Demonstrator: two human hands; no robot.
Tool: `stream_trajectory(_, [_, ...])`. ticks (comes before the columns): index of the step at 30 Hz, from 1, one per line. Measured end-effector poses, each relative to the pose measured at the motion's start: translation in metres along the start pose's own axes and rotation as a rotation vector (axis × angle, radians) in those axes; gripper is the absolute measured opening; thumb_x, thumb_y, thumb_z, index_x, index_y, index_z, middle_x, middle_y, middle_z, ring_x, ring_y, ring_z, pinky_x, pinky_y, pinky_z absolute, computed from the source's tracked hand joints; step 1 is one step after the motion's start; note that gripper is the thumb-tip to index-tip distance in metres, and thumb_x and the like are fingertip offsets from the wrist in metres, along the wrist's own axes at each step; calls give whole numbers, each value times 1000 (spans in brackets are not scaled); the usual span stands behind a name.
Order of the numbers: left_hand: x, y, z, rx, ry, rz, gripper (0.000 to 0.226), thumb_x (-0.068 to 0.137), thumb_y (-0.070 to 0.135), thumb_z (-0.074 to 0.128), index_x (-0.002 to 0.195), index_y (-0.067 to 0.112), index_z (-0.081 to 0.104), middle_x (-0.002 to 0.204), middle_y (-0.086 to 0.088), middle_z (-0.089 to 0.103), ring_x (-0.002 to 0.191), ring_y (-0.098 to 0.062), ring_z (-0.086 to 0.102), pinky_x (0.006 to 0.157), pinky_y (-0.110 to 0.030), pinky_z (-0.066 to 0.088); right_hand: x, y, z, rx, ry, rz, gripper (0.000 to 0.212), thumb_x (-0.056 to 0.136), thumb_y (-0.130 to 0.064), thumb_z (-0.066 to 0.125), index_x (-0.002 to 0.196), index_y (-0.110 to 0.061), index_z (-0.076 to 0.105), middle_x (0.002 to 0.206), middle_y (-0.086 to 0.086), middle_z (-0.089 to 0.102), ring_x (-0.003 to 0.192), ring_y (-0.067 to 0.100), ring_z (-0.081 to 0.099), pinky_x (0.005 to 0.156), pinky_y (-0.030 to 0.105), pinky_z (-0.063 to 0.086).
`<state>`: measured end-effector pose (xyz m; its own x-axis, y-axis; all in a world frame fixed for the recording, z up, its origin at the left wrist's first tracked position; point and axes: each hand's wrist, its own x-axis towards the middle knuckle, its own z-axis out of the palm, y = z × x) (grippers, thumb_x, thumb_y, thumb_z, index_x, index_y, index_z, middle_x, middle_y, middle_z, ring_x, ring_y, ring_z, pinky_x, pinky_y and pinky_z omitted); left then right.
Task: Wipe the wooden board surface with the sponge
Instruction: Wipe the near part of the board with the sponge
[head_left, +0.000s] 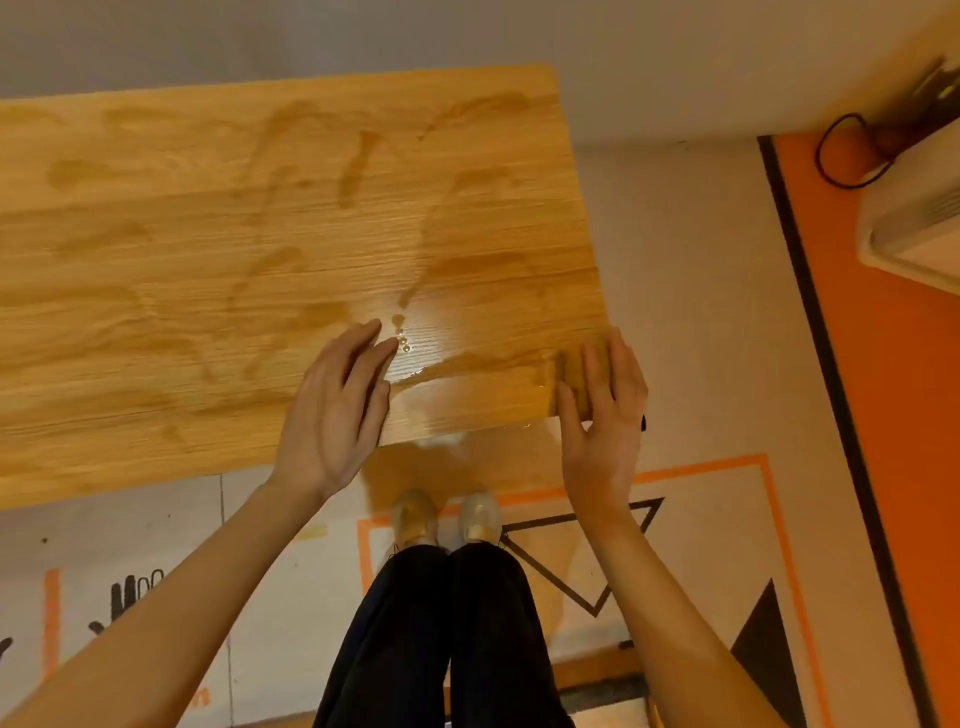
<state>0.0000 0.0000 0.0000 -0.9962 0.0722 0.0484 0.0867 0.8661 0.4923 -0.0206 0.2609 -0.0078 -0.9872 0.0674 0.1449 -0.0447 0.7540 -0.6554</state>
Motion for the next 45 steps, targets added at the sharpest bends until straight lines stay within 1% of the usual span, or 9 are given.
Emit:
stream_trajectory(3, [0,-4,2,-4,33,6,40,103,16,45,139,3,55,148,-15,49,137,-35,48,112,-55,41,-15,-35,33,-75,96,119,49,101,-25,50,146,-10,39,157,12,28,148,30,21,113,51,36])
stream_trajectory(9, [-1,-7,6,-7,36,7,40,103,17,45,139,2,55,149,-15,49,138,-34,48,113,-52,40,-19,-42,42,-282,-141,-242,44,100,-30,45,142,-16,44,152,10,40,143,31,32,110,50,41])
stream_trajectory(15, [-1,-8,10,6,47,11,40,102,18,44,138,3,56,147,-15,49,134,-33,50,110,-49,43,7,-38,33,-127,63,182,44,100,-22,51,141,-9,47,155,10,33,148,28,21,117,51,30])
stream_trajectory(18, [-1,-10,11,10,45,11,41,103,19,44,139,4,55,148,-13,48,136,-32,50,110,-51,43,-22,-84,70,-169,-163,-132,44,105,-32,37,146,-18,36,155,7,34,146,25,26,117,45,33])
stream_trajectory(22, [-2,-13,12,3,35,9,41,103,20,43,140,6,54,150,-11,47,138,-31,48,110,-52,42,3,-44,34,-175,-199,-21,45,98,-16,54,142,-9,44,136,-25,51,133,-4,41,119,37,31])
stream_trajectory(26, [-1,-12,12,8,26,-20,41,101,18,46,140,7,55,149,-11,48,139,-32,47,110,-55,42,30,-32,19,-140,8,178,42,102,-16,45,144,-10,41,157,7,29,150,24,15,121,50,21])
stream_trajectory(33, [-1,-8,11,-14,21,-48,47,100,20,47,143,2,51,153,-10,46,146,-24,39,115,-52,38,18,-69,68,-354,-258,-361,53,98,-28,51,147,-15,37,157,7,31,146,26,27,112,43,40])
stream_trajectory(39, [1,-9,12,14,10,-57,49,101,25,44,143,1,51,152,-11,47,145,-24,39,116,-47,35,59,-32,34,-117,-47,146,49,105,-28,37,151,-30,18,160,-1,22,150,20,13,118,54,25])
stream_trajectory(45, [1,-7,10,5,0,-72,50,101,27,42,145,4,49,153,-8,44,147,-19,35,118,-44,32,36,-73,73,-344,-415,-431,45,101,-14,37,147,-14,38,155,11,34,145,34,27,117,47,31])
